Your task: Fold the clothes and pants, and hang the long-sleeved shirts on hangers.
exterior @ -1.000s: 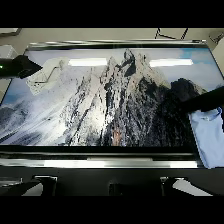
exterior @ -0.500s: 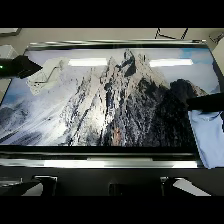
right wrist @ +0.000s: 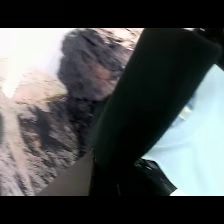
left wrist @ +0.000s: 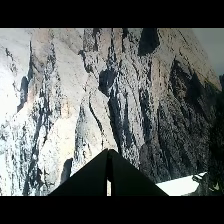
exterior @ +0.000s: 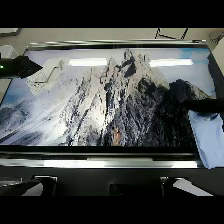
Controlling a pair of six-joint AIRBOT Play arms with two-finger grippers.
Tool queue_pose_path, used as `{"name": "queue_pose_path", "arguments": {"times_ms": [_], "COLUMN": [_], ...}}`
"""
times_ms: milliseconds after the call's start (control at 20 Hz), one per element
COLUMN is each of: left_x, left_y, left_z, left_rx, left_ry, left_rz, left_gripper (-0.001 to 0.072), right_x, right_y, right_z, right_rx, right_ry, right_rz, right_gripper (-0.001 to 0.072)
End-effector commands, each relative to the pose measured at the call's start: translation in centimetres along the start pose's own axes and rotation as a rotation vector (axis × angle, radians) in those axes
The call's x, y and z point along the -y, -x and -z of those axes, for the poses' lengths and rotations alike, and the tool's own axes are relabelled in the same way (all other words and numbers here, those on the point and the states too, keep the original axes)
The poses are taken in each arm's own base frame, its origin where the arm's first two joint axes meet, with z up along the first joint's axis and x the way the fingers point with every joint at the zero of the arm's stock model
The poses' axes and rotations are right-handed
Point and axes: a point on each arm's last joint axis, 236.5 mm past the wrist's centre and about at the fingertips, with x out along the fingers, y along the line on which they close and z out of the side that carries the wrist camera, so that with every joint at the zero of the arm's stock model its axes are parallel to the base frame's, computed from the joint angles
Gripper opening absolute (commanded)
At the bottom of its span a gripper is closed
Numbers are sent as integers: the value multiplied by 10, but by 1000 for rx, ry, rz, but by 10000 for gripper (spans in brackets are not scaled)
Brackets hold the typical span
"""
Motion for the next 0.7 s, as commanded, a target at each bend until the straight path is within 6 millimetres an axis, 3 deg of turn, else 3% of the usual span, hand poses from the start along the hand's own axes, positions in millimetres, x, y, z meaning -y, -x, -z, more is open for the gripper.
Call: {"name": "queue_pose_path", "arguments": {"times_ms": [0, 100, 400, 650], "left_x": [-2, -2, 2, 5], "left_y": [-1, -2, -3, -4], "left_z": [1, 1, 2, 3], "left_rx": [-2, -3, -7, -11], "left_ry": [2, 2, -9, -15], "left_rz": [-2, -2, 4, 11], "left_gripper": [26, 26, 26, 26], "right_x": [56, 87, 172, 201], "right_y": [6, 13, 3, -16], "right_z": [22, 41, 122, 151], "right_rx": [-91, -158, -342, -387], "right_ry": [-29, -67, -124, -134], "right_rz": [251, 376, 635, 682], "right_gripper": [40, 40, 41, 41]}}
